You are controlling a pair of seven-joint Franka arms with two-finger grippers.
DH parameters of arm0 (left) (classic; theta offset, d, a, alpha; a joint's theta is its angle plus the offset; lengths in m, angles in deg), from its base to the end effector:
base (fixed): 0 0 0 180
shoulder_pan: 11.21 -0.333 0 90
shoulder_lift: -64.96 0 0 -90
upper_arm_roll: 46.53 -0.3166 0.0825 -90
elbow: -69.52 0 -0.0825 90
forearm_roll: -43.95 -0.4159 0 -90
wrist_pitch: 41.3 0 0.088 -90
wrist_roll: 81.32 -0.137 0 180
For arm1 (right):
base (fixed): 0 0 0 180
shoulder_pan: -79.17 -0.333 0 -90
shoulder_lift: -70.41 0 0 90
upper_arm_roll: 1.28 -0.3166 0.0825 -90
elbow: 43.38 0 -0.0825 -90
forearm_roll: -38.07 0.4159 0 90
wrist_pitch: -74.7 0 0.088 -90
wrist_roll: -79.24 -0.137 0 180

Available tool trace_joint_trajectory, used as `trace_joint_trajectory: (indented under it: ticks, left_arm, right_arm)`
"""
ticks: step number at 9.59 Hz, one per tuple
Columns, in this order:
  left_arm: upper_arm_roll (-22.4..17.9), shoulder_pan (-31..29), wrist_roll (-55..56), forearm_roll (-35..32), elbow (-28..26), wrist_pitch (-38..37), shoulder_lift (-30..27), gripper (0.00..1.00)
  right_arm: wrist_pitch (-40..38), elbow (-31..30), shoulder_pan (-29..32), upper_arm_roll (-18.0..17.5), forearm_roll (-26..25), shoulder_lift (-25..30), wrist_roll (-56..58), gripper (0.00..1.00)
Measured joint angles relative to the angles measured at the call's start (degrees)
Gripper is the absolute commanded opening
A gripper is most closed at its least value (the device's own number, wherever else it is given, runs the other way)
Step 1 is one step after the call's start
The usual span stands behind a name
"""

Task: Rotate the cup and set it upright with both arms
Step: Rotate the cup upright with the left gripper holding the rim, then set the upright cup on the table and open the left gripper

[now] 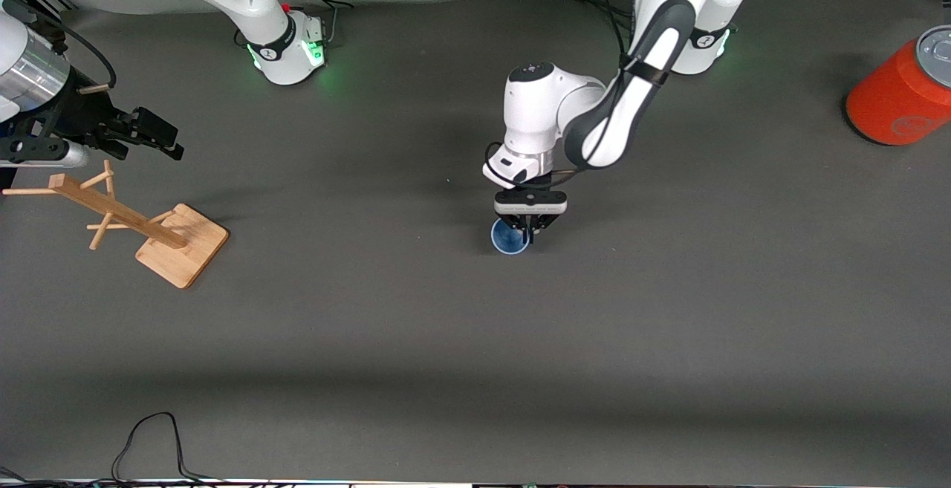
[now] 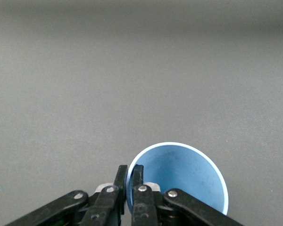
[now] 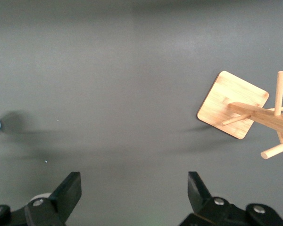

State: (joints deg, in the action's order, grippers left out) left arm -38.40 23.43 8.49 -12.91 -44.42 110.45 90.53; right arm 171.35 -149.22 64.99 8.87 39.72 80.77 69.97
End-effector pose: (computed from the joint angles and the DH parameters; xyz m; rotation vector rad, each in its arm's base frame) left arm 0.4746 -0.4519 0.2047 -3.0268 -0.0051 -0.8333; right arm 0.5364 0.0356 0.5651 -3.0763 0.1416 -0.0160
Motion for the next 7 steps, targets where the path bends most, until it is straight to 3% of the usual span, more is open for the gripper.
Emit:
trace_joint_trajectory:
  ticks: [2, 3, 4, 7]
  left_arm:
    - [0.1, 1.3, 9.6, -6.9, -0.8, 0.3, 0.4, 0.00]
    - [0.2, 2.1, 13.2, -9.2, -1.0, 0.3, 0.6, 0.55]
    - [0.2, 2.6, 15.1, -10.4, -1.1, 0.3, 0.9, 1.00]
    - [0.2, 2.9, 15.8, -11.1, -1.1, 0.3, 1.0, 1.00]
  right_arm:
    - [0.0, 0.0, 0.0, 0.0, 0.0, 0.1, 0.0, 1.00]
    - [0.0, 0.0, 0.0, 0.0, 0.0, 0.1, 0.0, 1.00]
    - [0.0, 0.0, 0.0, 0.0, 0.0, 0.2, 0.0, 1.00]
    - [0.0, 0.0, 0.0, 0.0, -0.1, 0.3, 0.0, 1.00]
